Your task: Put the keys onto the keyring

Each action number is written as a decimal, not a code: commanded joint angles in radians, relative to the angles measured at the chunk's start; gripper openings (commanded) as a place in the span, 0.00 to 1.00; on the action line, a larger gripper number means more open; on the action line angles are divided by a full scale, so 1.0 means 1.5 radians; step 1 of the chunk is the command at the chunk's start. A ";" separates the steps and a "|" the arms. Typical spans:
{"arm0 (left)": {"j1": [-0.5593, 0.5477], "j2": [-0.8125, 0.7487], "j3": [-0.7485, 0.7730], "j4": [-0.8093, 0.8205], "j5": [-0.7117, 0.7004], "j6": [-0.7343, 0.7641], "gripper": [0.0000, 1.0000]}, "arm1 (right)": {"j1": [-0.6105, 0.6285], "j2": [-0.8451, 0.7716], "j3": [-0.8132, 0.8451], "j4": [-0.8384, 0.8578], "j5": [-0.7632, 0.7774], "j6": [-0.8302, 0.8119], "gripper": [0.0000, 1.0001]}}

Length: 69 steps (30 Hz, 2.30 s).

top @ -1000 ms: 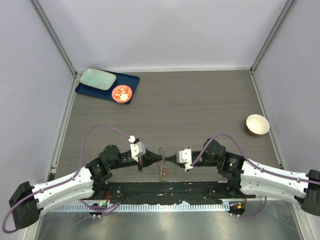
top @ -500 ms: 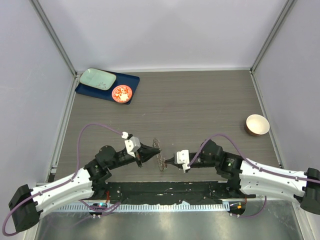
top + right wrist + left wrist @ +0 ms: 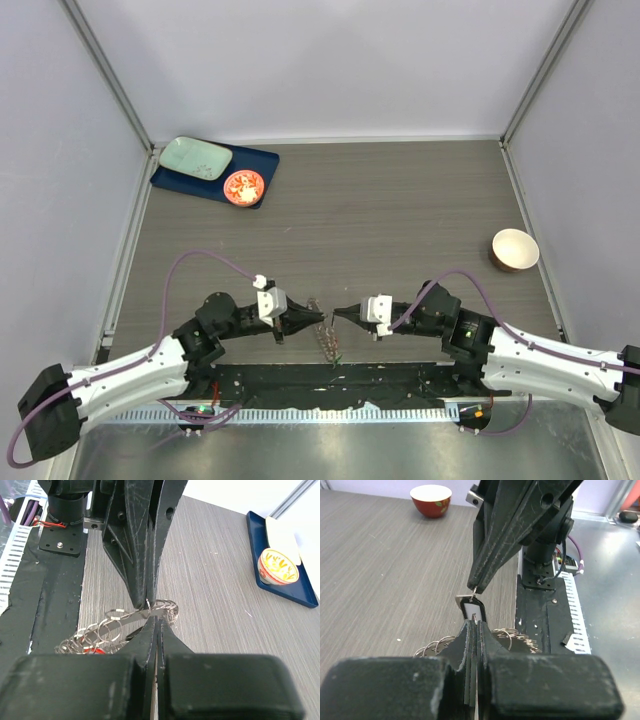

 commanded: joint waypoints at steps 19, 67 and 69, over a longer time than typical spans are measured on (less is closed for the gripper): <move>0.003 0.001 0.024 0.070 0.035 0.007 0.00 | 0.003 0.031 0.022 0.007 -0.041 -0.002 0.01; 0.003 0.027 0.034 0.082 0.053 0.001 0.00 | 0.002 0.025 0.022 0.015 -0.066 0.010 0.01; 0.003 0.034 0.035 0.087 0.057 0.001 0.00 | 0.003 0.024 0.022 0.015 -0.068 0.012 0.01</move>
